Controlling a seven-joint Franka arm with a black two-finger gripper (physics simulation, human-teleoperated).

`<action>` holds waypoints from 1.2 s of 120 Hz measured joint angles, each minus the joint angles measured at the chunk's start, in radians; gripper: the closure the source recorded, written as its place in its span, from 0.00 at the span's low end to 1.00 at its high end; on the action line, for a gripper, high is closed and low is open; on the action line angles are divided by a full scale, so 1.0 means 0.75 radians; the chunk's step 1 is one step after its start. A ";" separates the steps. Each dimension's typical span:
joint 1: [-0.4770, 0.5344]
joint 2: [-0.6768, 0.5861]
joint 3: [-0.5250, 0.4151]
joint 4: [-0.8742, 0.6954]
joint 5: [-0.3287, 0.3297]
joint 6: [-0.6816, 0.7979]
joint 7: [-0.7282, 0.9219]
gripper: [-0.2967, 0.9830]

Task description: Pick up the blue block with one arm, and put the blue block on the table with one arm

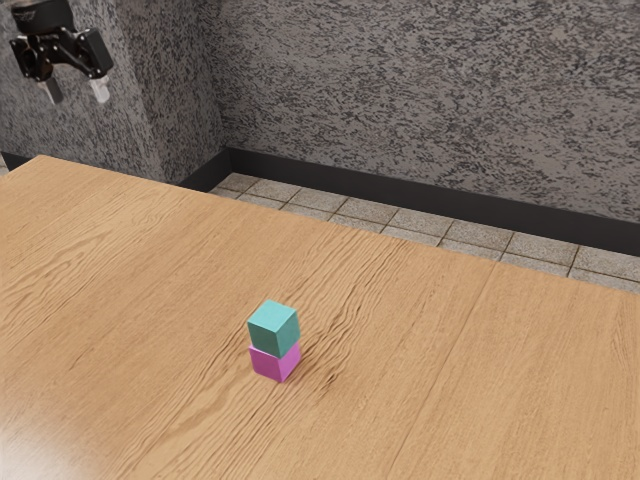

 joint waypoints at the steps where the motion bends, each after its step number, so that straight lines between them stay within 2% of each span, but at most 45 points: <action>1: 0.000 0.000 0.000 0.000 0.000 0.002 0.001 0.25; 24: 0.006 -0.004 -0.001 0.006 -0.002 0.033 0.029 0.25; 34: -0.078 -0.184 -0.023 0.108 0.044 0.041 0.042 0.25; 40: -0.118 -0.211 -0.040 0.123 0.059 0.047 0.053 0.25; 51: -0.136 -0.103 -0.072 0.105 0.143 0.055 0.046 0.25; 60: -0.154 0.040 -0.076 0.075 0.179 0.073 0.043 0.25; 78: -0.137 0.237 -0.083 0.056 0.182 0.170 0.053 0.25; 105: -0.141 0.388 -0.150 0.053 0.148 0.297 0.059 0.25; 117: -0.139 0.319 -0.252 -0.173 0.136 0.432 0.062 0.25; 133: -0.141 0.177 -0.307 -0.513 0.131 0.645 0.051 0.25; 144: -0.146 0.127 -0.360 -0.611 0.133 0.762 0.036 0.25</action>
